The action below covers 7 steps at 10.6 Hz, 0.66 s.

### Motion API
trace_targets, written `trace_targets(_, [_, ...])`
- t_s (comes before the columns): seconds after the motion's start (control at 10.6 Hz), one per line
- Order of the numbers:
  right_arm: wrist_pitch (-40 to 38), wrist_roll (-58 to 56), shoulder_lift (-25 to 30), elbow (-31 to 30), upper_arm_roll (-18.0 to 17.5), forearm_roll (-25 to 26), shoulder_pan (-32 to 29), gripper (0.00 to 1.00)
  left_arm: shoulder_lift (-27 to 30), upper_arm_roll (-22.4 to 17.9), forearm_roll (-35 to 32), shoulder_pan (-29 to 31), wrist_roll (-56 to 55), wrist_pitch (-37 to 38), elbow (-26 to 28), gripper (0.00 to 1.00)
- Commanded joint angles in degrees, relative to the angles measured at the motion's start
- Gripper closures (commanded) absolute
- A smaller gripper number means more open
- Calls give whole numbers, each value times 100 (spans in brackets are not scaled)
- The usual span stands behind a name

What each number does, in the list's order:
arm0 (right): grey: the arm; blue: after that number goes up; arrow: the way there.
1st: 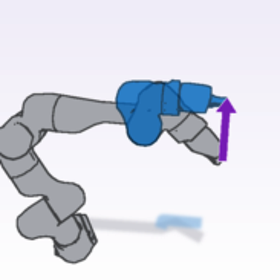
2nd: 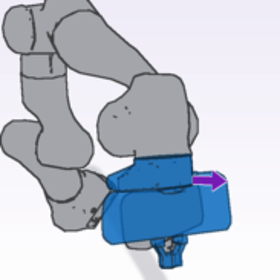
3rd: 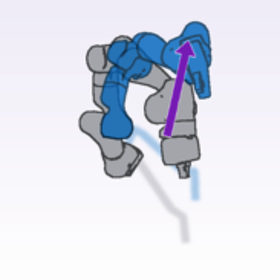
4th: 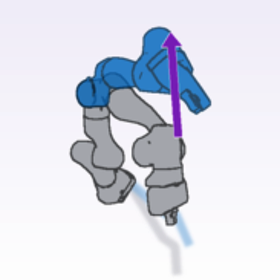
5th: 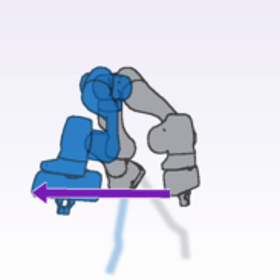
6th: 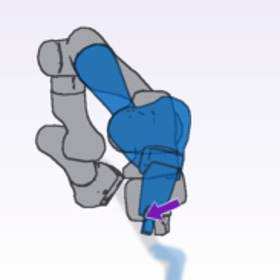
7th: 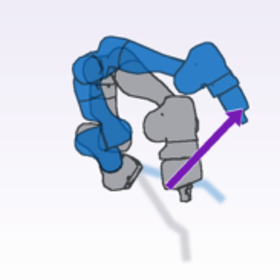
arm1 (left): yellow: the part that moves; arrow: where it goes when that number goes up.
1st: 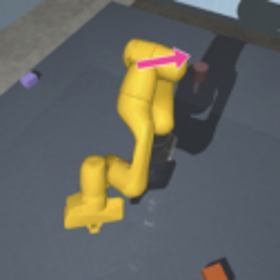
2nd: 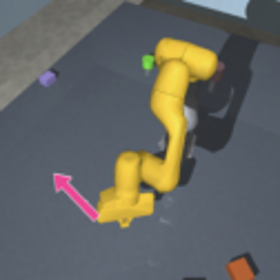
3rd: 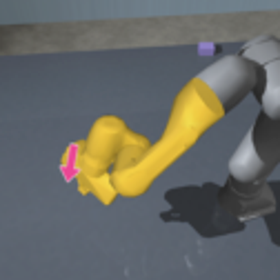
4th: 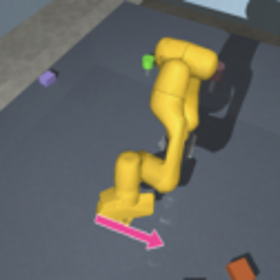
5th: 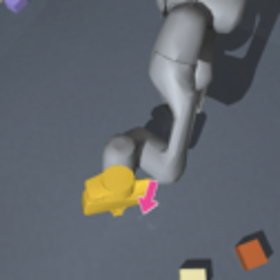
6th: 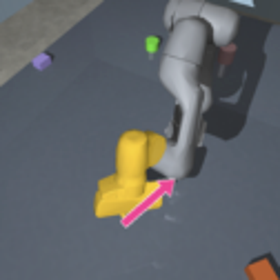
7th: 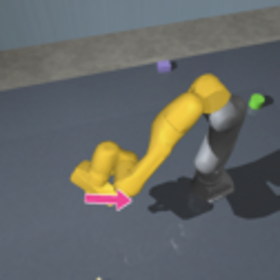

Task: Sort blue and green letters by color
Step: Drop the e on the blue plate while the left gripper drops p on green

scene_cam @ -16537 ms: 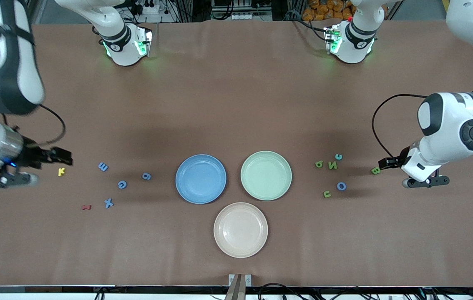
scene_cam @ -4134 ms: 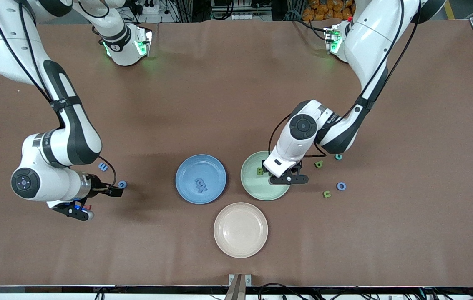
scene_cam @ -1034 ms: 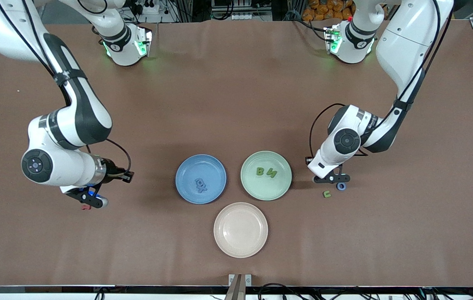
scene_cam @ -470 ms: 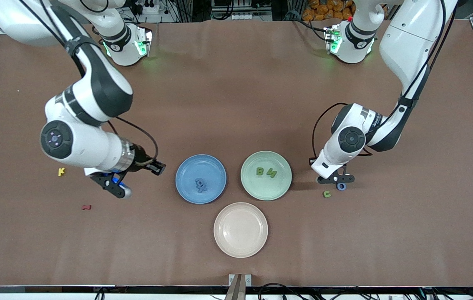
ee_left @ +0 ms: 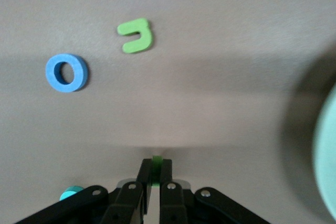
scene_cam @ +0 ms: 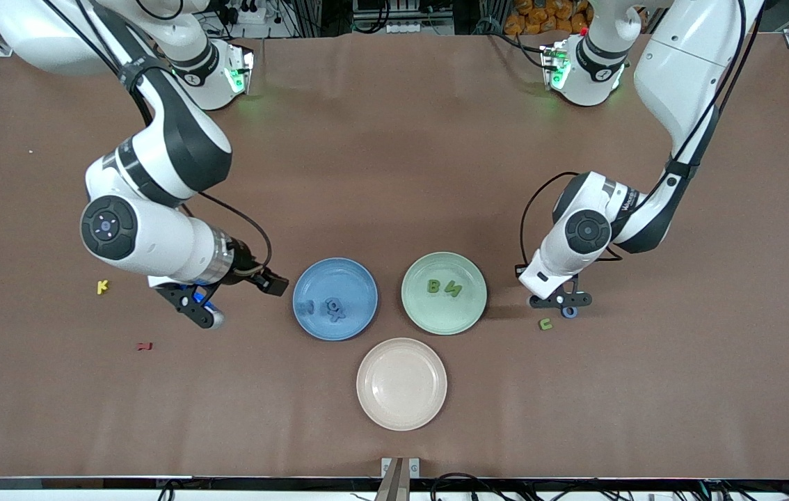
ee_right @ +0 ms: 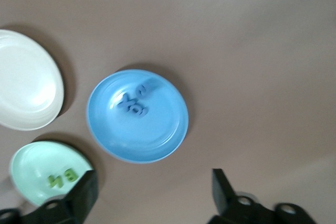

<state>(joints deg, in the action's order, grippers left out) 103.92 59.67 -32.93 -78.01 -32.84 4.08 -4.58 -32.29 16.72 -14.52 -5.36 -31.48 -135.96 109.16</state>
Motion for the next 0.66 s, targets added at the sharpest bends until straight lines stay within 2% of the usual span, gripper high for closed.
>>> trace_targets(0.0, [-406, -1146, -72, -74, -48, 225, -594, 0, 135, 191, 142, 26, -25, 411, -333, 100])
trace_targets(0.19, [-399, -1982, -73, -354, -39, 251, -956, 0, 74, 384, 273, 8, -34, 448, -683, 100])
trace_targets(0.28, [-390, -2377, -73, -530, -4, 469, -1105, 0, -31, 419, 518, -61, -25, 457, -921, 100])
trace_targets(0.38, [-277, -2738, -73, -871, -12, 1072, -1237, 0, -154, 428, 677, -166, -42, 448, -1201, 100])
trace_targets(0.47, [125, -2881, -73, -1257, -12, 1365, -1456, 0, -268, 420, 852, -333, -60, 448, -1439, 100])
trace_targets(0.56, [442, -3222, -55, -1557, -30, 1385, -1676, 0, -417, 420, 1002, -448, -77, 448, -1607, 100])
